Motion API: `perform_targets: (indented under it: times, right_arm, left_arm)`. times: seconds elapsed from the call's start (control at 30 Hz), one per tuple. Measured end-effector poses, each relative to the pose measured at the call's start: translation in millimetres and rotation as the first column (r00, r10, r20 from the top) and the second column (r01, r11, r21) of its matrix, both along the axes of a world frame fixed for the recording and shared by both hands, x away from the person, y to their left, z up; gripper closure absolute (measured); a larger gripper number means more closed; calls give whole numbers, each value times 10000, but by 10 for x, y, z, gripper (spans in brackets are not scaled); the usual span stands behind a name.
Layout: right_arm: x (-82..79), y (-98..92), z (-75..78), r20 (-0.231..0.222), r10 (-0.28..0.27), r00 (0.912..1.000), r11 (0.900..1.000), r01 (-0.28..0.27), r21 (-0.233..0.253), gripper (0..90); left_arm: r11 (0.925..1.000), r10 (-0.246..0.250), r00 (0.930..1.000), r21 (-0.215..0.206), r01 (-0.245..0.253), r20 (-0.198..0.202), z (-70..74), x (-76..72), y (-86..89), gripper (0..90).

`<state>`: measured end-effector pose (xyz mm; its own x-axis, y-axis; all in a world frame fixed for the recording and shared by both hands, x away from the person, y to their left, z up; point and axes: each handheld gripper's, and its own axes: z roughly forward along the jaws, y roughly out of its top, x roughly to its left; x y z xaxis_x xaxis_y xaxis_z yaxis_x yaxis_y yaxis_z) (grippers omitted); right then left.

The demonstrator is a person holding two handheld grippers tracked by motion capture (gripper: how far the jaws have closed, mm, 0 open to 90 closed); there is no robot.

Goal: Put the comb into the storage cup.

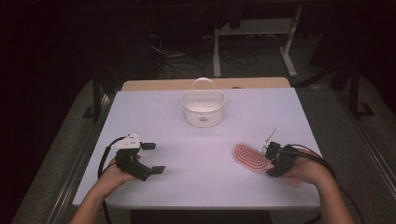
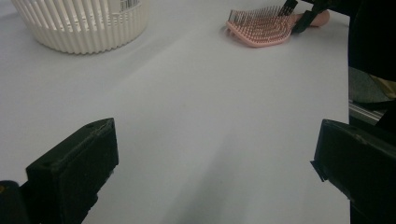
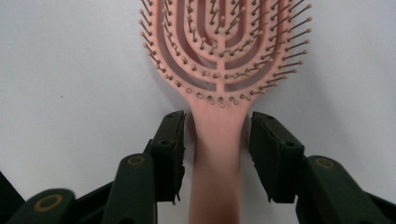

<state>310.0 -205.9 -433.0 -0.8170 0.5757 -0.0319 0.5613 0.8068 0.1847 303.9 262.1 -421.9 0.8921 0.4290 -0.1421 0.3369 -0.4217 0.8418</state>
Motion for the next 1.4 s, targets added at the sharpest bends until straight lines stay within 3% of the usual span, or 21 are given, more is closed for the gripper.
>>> perform_targets:
  times: [1.1, 1.4]
  right_arm:
    - [63, 71, -23, -434, -68, 9990, 9998, 60, -192, 673]
    - [31, 26, -24, -230, -96, 9997, 9998, 100, 163, 683]
  left_arm:
    - [10000, -30, 10000, 27, 30, -10, -3, -1, -5, 0]
    - [10000, -24, 10000, 21, 24, -3, -2, 2, -3, 0]
